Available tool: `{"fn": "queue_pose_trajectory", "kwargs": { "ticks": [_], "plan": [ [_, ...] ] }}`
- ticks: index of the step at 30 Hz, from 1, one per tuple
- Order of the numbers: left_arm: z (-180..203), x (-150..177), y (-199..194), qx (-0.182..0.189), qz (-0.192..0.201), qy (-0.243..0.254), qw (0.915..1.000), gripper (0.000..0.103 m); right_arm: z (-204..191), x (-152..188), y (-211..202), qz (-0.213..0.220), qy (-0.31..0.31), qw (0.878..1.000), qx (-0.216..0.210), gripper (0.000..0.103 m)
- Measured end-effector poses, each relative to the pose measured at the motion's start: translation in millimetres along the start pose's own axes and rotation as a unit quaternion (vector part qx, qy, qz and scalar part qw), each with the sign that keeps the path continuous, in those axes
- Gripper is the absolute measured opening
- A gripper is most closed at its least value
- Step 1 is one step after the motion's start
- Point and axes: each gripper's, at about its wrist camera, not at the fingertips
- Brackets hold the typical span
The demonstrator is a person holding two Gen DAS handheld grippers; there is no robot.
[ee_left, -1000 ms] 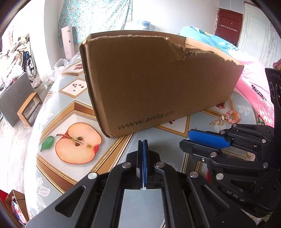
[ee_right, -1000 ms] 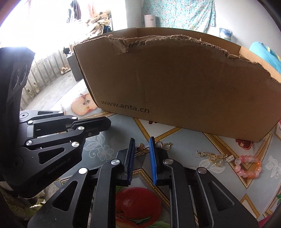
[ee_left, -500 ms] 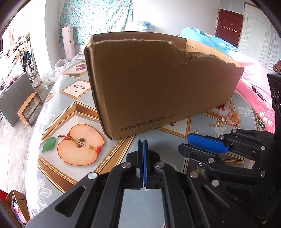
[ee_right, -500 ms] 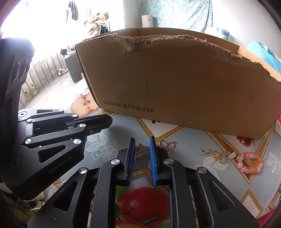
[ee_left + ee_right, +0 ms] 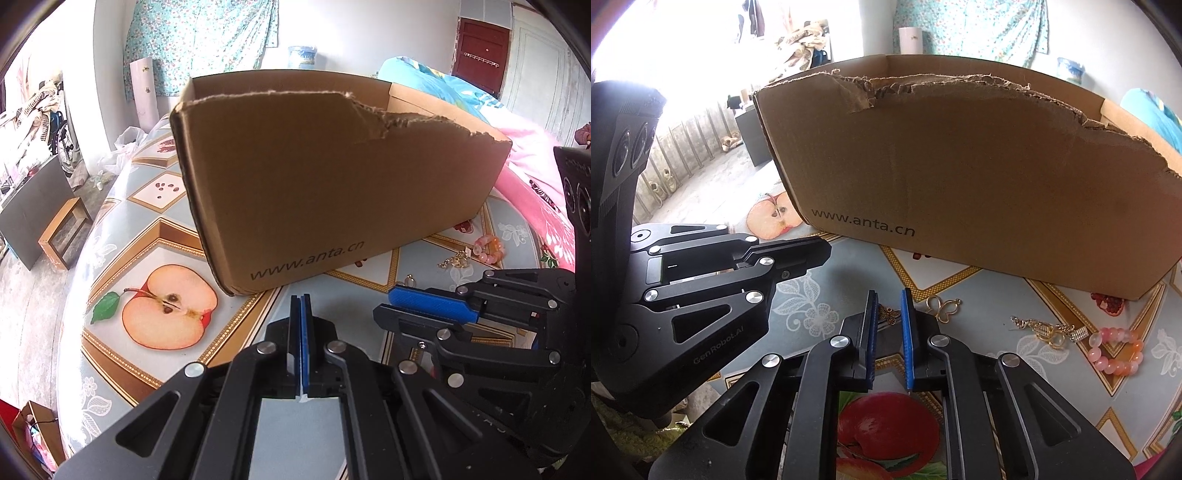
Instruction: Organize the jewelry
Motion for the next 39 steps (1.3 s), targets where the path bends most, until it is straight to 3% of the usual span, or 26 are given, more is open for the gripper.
{"fn": "queue_pose_trajectory", "kwargs": {
  "ticks": [7,11,13,15,18,20,25,28,33,39],
  "plan": [
    [5.6,-0.7,-4.7,-0.001,0.003,0.007,1.0000,0.000,8.4,3.4,-15.2,0.008,0.006,1.000,-0.011,0.010],
    [17.8,-4.0,-4.6,0.025,0.000,0.023,0.9994,0.000,27.0,10.6,-31.3,0.019,0.027,0.999,-0.002,0.010],
    [27.8,-7.1,-1.6,0.042,-0.005,0.035,0.9985,0.008,37.7,15.4,-38.5,0.025,0.043,0.999,0.005,0.010],
    [37.8,-9.8,2.6,0.054,-0.007,0.046,0.9975,0.029,47.5,20.1,-46.1,0.031,0.058,0.998,0.010,0.010],
    [51.7,-13.7,11.3,0.052,-0.012,0.062,0.9967,0.040,59.8,25.9,-54.9,0.039,0.074,0.996,0.018,0.010],
    [58.1,-15.8,18.5,0.044,-0.017,0.069,0.9965,0.041,65.2,28.0,-59.4,0.044,0.081,0.996,0.020,0.010],
    [70.8,-16.5,26.1,0.012,-0.011,0.101,0.9947,0.041,76.7,34.5,-63.5,0.053,0.097,0.994,0.013,0.010],
    [71.9,-19.7,27.9,0.012,-0.015,0.094,0.9954,0.025,79.1,36.2,-60.6,0.058,0.104,0.993,0.007,0.010],
    [87.5,-18.6,27.0,-0.013,-0.016,0.136,0.9905,0.007,83.8,39.5,-63.8,0.069,0.114,0.991,-0.003,0.010],
    [98.9,-15.7,25.6,-0.037,-0.015,0.166,0.9853,0.000,86.6,38.7,-66.0,0.080,0.117,0.990,-0.014,0.010]
  ]
}}
Point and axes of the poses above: each gripper's, at about its wrist camera, not at the fingertips, and y roughly the way its jaws point, z to its right, x to its underside, and after that the axes turned 6 degrees about -z, right-handed
